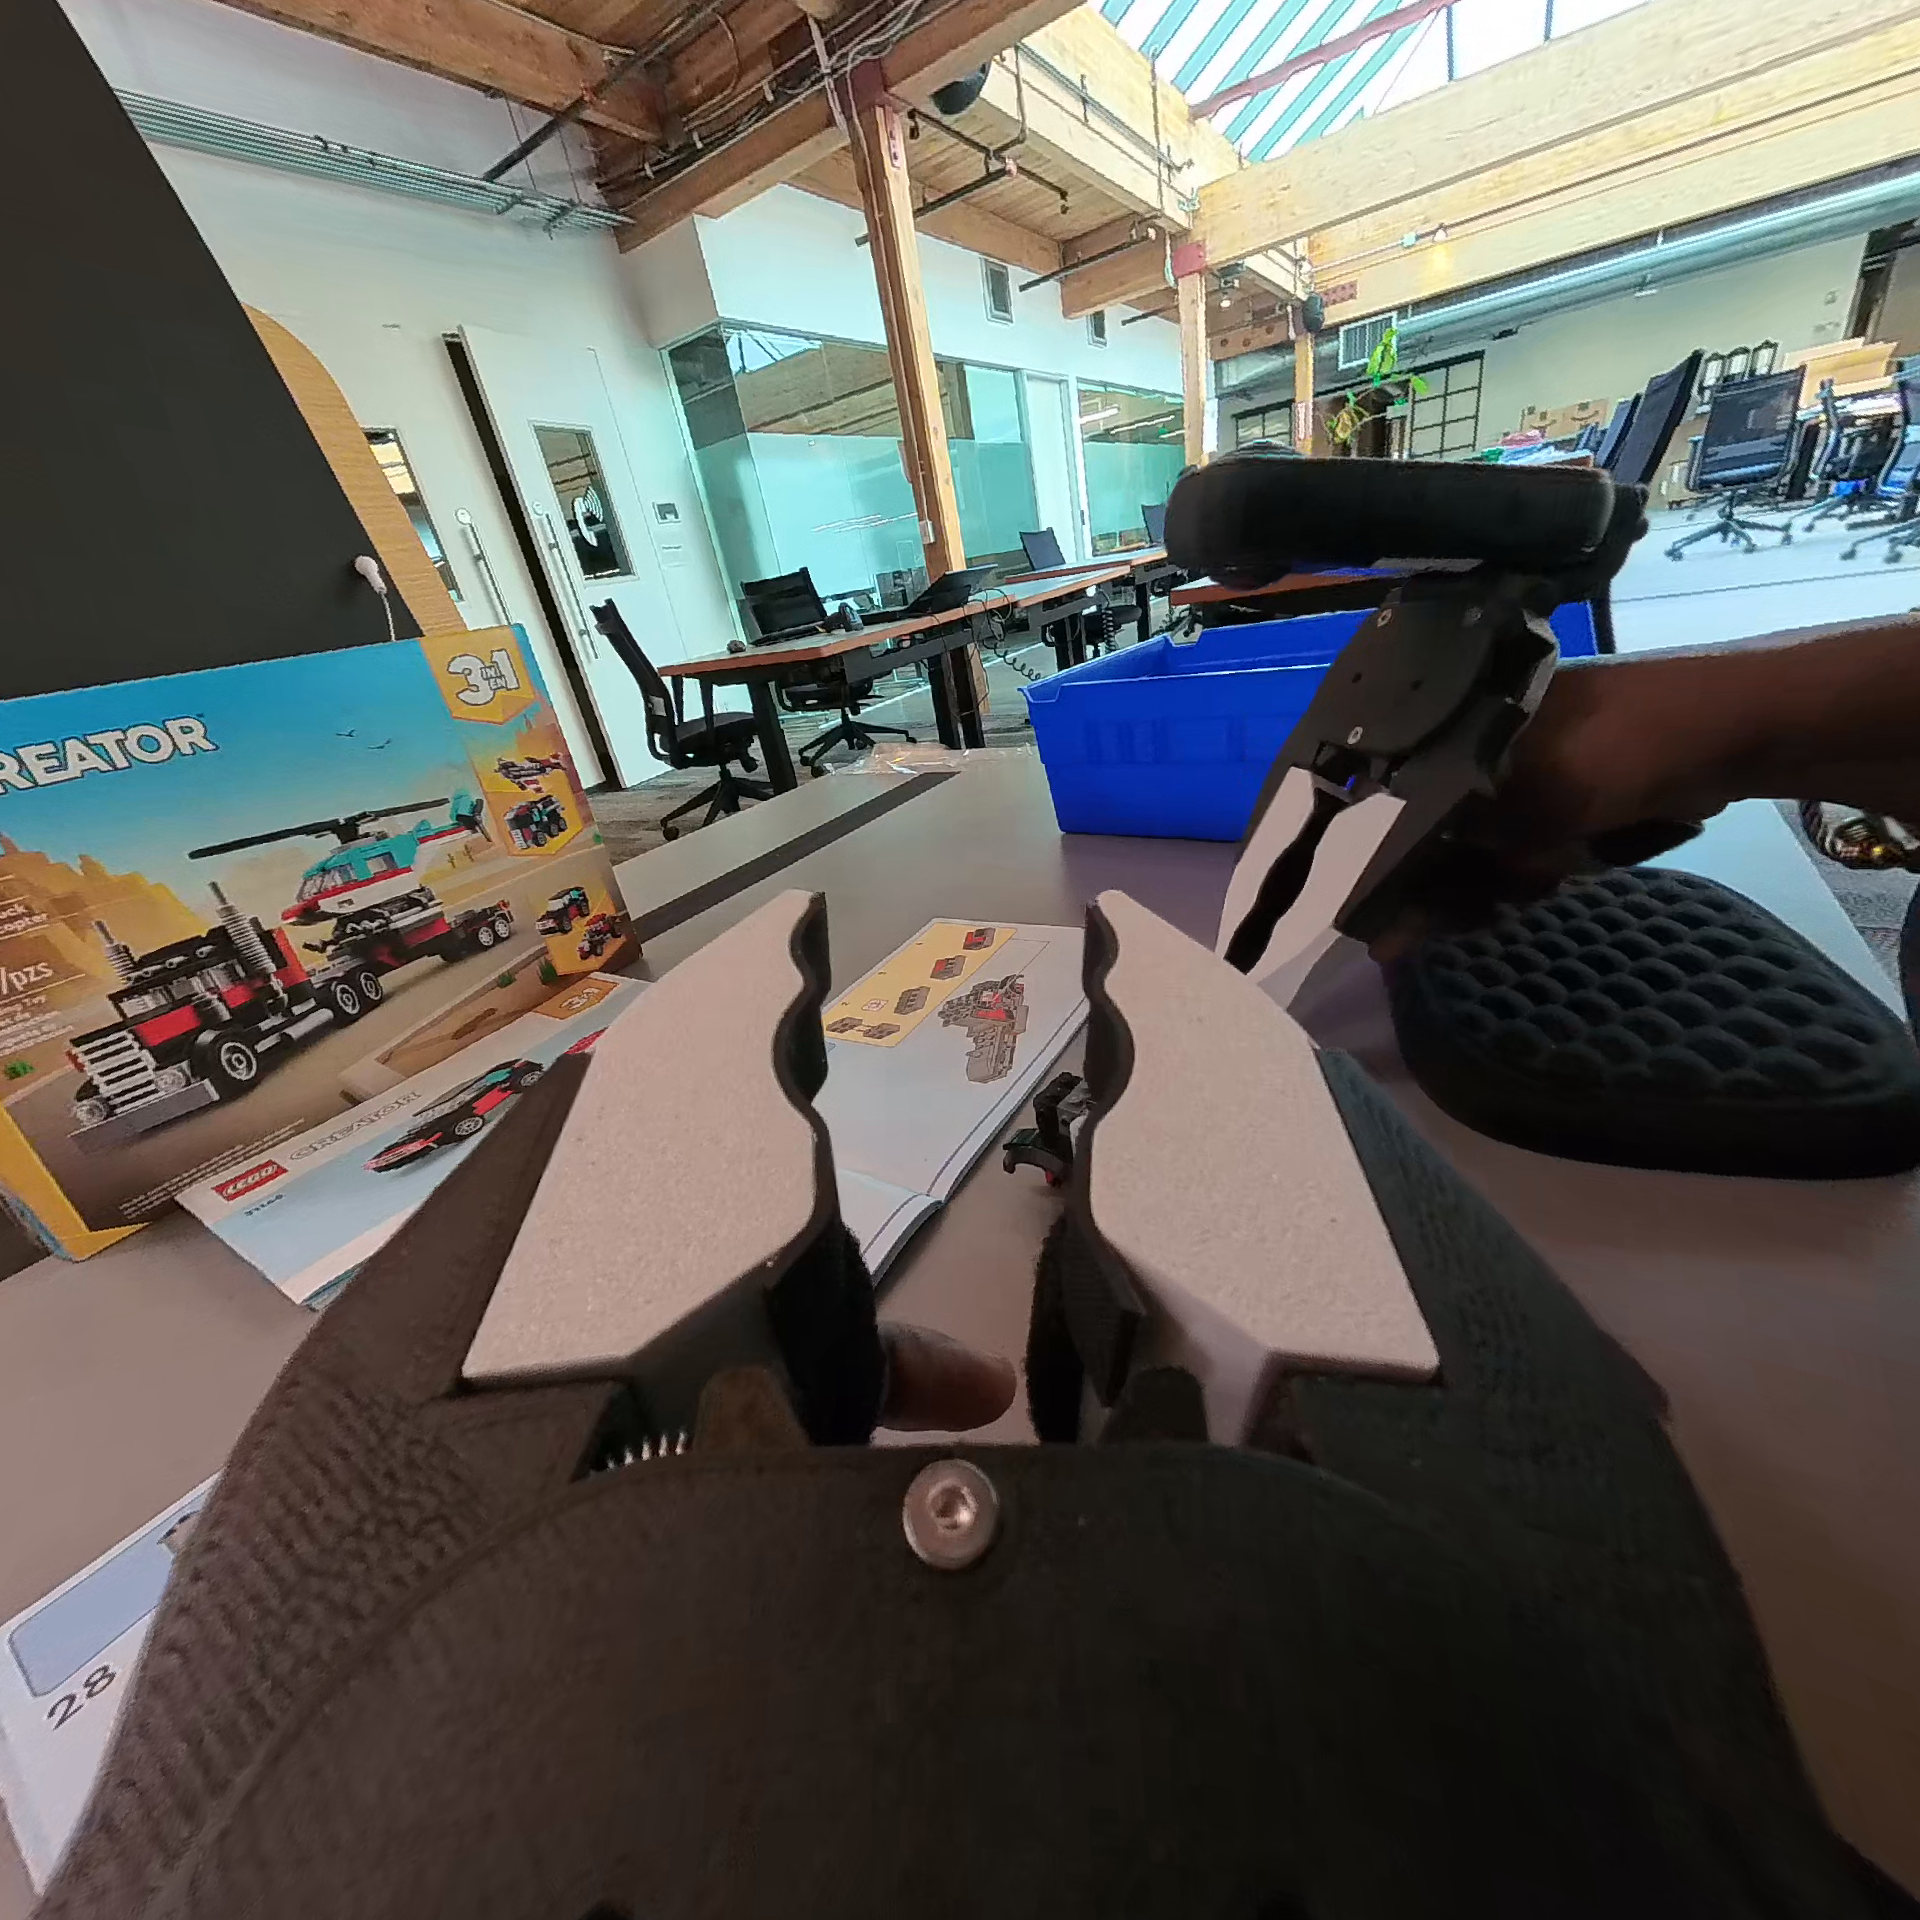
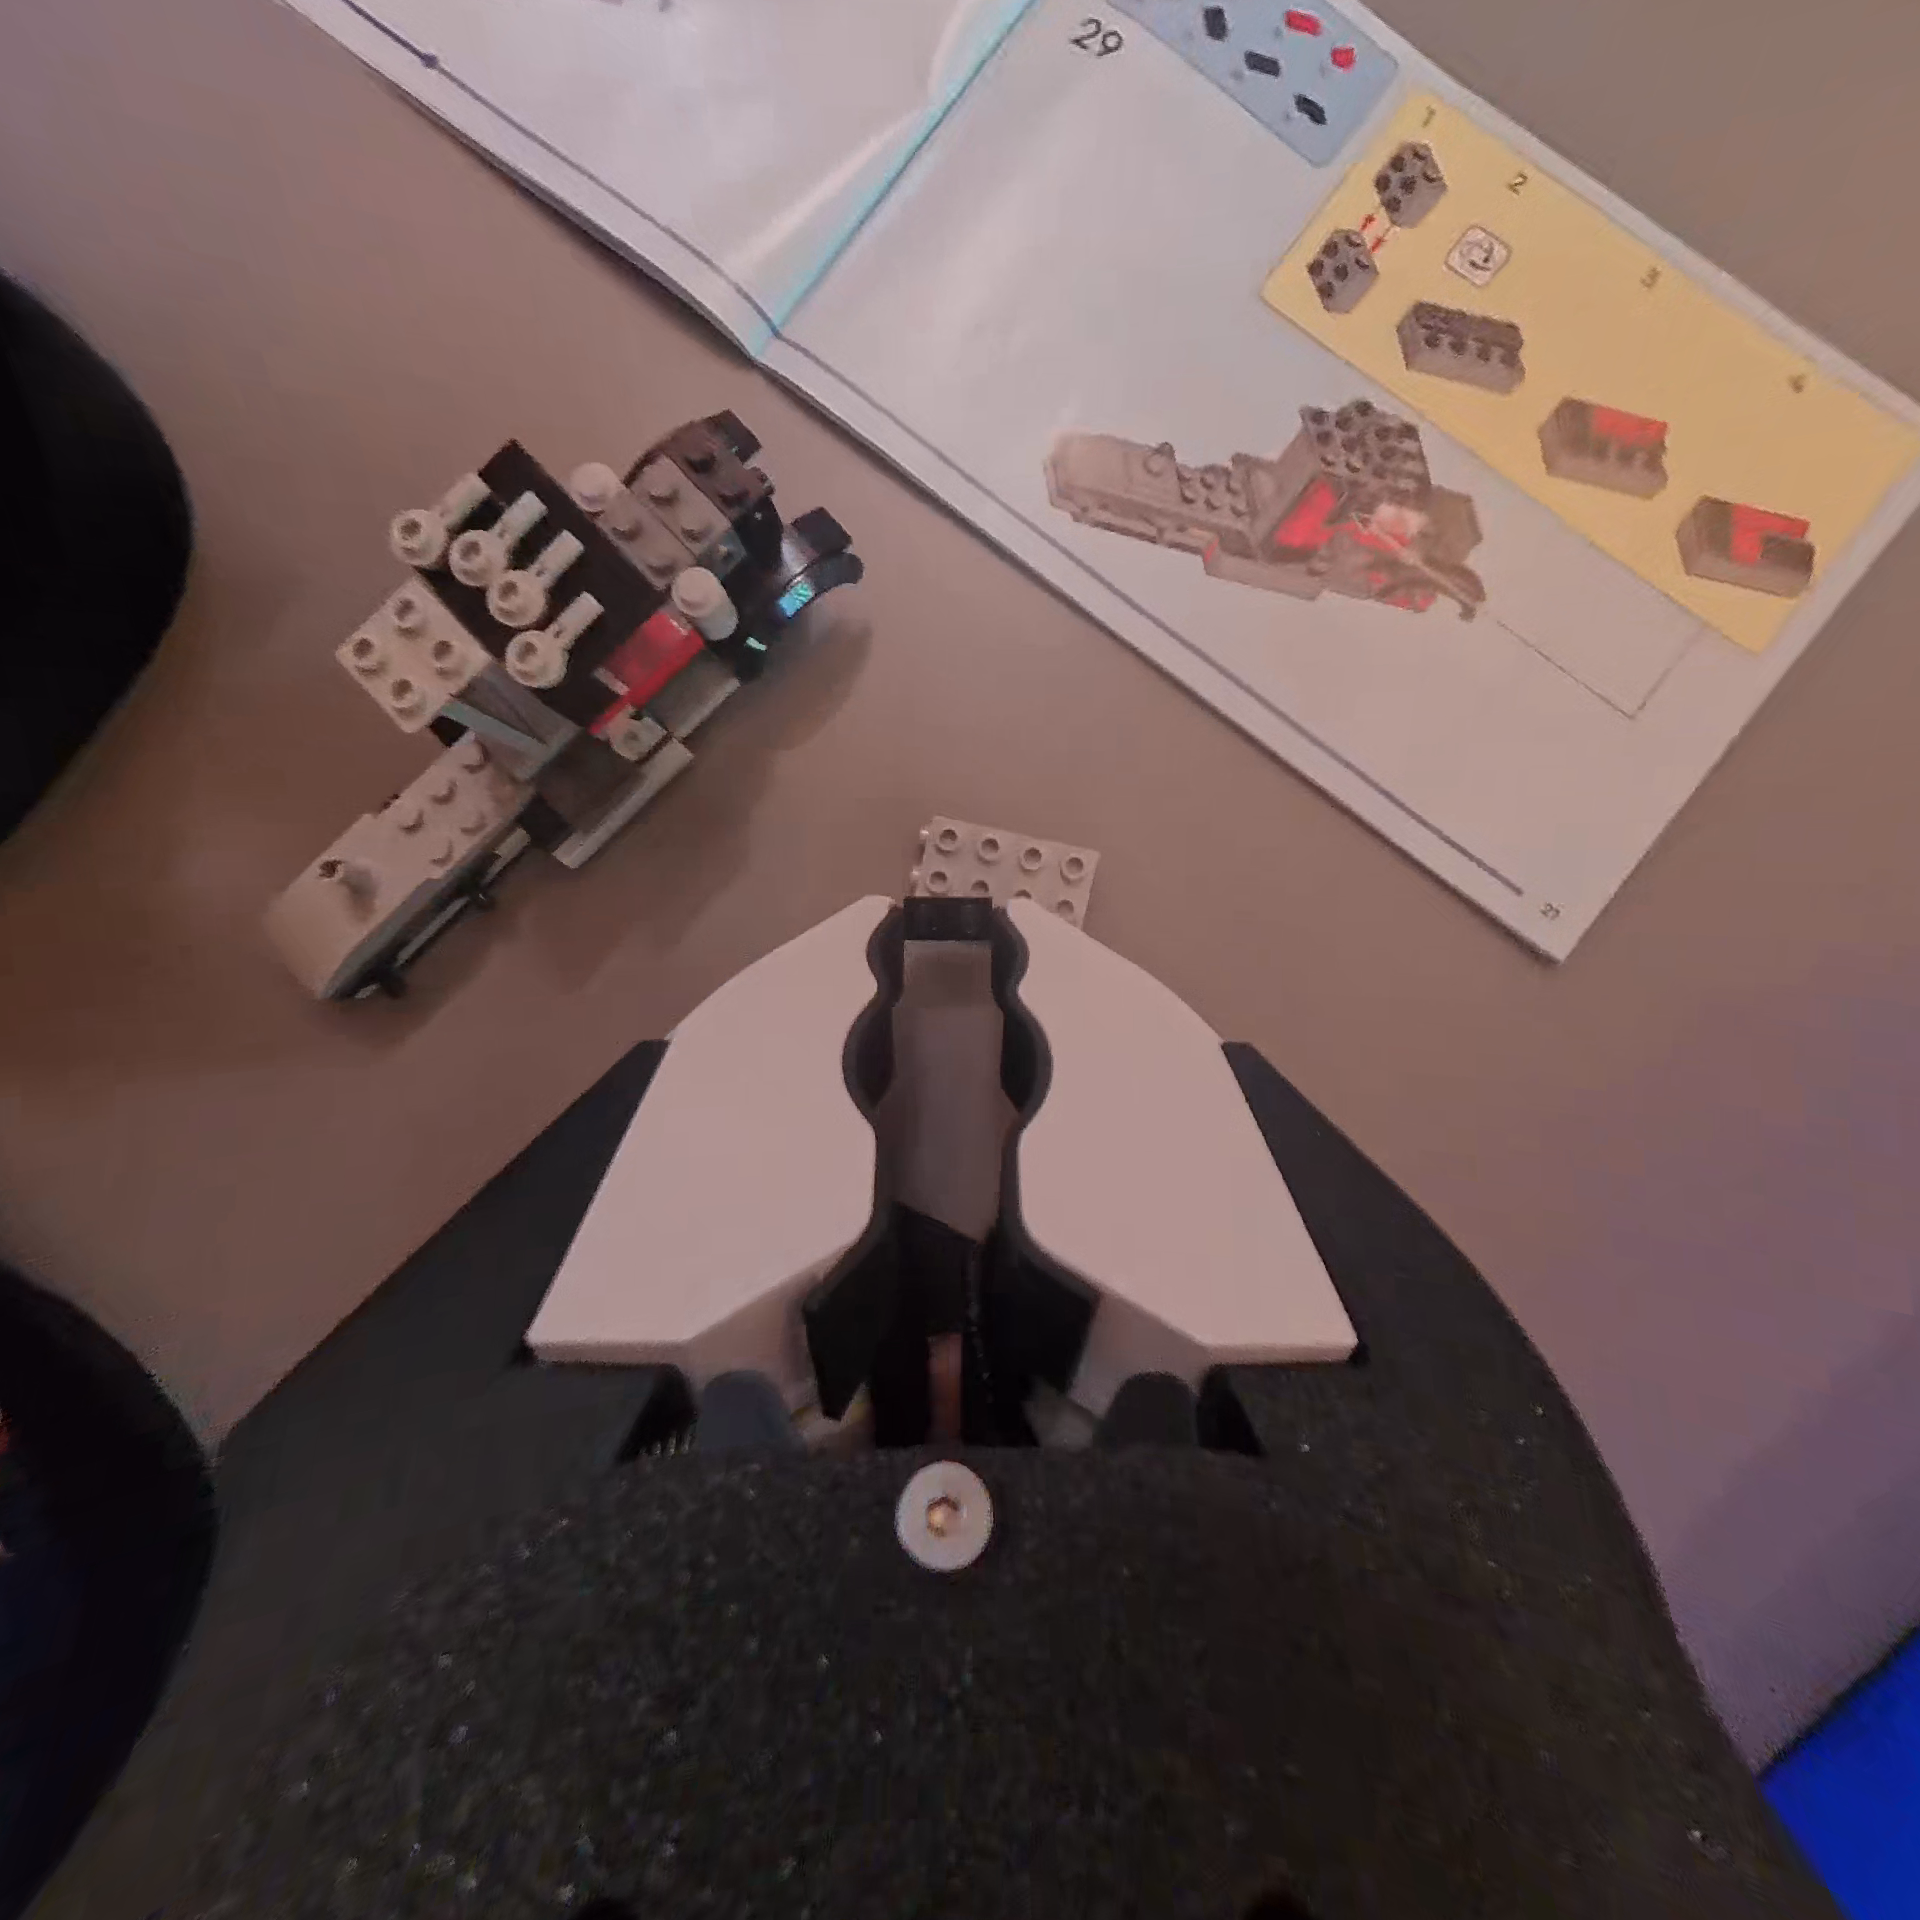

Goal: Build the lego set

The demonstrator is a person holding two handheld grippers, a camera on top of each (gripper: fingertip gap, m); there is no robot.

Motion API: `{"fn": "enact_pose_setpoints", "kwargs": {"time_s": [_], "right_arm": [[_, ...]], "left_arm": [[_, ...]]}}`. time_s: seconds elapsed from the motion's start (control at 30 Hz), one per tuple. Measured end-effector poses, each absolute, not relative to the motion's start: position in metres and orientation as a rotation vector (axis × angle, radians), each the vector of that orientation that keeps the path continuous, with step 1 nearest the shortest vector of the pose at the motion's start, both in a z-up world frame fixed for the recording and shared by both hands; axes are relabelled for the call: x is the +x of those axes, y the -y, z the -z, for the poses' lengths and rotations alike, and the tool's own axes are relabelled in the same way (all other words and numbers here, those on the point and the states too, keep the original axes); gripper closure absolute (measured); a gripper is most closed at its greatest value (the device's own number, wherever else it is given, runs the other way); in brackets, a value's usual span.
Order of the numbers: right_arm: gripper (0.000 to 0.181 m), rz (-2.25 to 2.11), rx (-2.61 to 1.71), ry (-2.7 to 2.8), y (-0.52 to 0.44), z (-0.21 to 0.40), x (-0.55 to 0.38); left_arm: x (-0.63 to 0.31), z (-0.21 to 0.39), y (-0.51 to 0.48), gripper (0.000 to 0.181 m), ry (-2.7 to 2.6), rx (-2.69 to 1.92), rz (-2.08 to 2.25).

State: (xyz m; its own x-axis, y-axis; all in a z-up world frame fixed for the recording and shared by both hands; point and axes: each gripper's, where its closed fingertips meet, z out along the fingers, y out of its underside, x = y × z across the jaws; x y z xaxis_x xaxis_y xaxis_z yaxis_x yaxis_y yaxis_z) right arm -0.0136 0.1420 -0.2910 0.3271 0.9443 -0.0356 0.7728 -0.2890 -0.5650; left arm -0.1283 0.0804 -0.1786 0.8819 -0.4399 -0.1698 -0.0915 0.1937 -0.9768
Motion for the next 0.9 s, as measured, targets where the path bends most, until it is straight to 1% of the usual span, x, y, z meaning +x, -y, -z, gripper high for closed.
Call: {"fn": "enact_pose_setpoints", "kwargs": {"time_s": [0.33, 0.9], "right_arm": [[0.165, -0.399, -2.227, 1.421, -0.1459, 0.2905, -0.0182], [0.165, -0.293, -2.304, 1.511, -0.1472, 0.2953, -0.0172]], "left_arm": [[-0.1214, 0.1814, -0.0786, 0.135, -0.523, -1.368, 0.234], [-0.1264, 0.1748, -0.0745, 0.134, -0.485, -1.324, 0.255]]}}
